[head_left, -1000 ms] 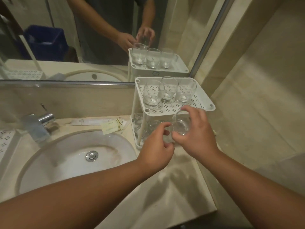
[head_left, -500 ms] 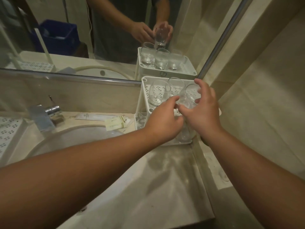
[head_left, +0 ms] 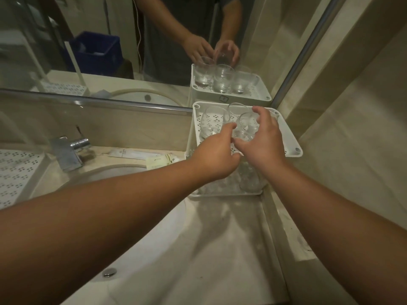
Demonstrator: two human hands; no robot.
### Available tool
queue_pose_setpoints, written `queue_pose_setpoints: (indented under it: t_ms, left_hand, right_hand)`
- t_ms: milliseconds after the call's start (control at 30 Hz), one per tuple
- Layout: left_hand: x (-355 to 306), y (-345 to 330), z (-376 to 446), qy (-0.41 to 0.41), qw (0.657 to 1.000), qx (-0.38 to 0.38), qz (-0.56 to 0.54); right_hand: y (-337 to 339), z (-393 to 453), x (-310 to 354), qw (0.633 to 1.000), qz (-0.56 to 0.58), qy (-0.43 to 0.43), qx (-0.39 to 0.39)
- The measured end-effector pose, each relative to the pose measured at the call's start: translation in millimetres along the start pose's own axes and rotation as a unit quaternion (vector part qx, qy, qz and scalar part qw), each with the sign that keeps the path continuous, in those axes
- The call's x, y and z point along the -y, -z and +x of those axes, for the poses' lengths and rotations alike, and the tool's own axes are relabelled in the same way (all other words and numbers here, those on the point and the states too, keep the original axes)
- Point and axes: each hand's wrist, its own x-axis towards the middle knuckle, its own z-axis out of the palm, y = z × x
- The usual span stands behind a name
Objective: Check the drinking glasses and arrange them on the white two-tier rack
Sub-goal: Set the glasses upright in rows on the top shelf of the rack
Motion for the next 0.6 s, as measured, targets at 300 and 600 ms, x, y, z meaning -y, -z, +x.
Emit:
queue_pose_setpoints:
  t_ms: [300,600]
  left_hand:
    - [4,-5,10,0.019,0.999,0.027,-0.002]
    - [6,-8,7,0.004,0.999,0.026,0.026]
  right_hand:
    - [-12,5,-9,1.0,-0.01,0.004,0.028]
    - [-14,-1,-15,0.999,-0.017,0.039,0.007]
